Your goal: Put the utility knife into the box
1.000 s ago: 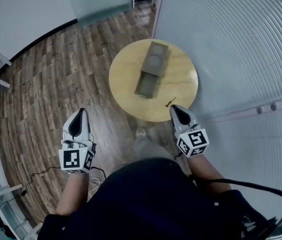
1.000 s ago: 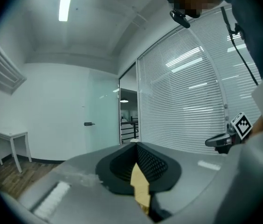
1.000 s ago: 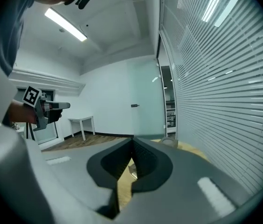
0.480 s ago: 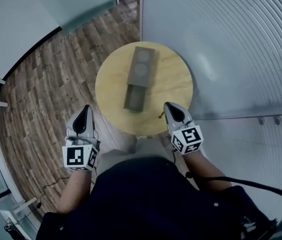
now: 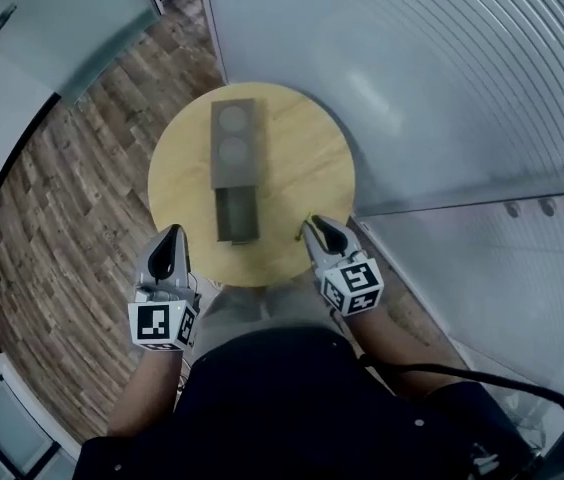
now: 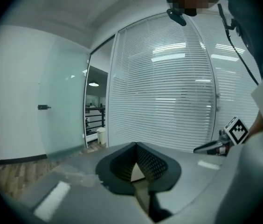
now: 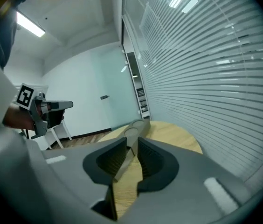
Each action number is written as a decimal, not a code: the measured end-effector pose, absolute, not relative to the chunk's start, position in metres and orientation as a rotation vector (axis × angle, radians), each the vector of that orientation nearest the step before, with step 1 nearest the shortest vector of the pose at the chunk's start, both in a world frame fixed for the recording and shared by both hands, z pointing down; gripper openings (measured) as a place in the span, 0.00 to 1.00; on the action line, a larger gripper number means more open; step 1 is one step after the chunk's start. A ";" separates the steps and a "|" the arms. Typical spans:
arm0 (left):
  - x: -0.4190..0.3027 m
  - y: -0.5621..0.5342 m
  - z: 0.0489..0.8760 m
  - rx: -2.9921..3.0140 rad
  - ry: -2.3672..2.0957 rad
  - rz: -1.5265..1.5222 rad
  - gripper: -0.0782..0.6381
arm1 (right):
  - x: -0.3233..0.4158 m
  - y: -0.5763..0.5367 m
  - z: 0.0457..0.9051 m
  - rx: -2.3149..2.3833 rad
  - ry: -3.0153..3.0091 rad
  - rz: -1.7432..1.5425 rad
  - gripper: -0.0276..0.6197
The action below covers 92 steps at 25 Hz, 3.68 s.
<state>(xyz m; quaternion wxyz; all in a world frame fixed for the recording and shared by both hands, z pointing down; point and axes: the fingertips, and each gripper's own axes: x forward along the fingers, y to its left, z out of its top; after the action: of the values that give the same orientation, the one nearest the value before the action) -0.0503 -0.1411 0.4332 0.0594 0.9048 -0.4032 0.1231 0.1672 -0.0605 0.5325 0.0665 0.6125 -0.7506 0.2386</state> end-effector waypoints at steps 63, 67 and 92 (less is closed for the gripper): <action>-0.052 -0.181 0.408 2.866 -1.028 0.384 0.11 | 0.171 -0.078 0.566 1.911 -1.871 0.807 0.15; -0.066 -0.188 0.399 2.857 -1.094 0.354 0.11 | 0.167 -0.084 0.556 1.899 -1.898 0.791 0.15; -0.168 -0.176 0.378 2.675 -1.475 0.282 0.11 | 0.078 -0.123 0.540 1.596 -2.178 0.684 0.15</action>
<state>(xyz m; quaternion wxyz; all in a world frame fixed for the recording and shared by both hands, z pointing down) -0.1678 -0.1757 0.3779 0.0371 0.8713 -0.4806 0.0918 0.0777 -0.1234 0.5402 0.1770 0.5639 -0.7695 0.2418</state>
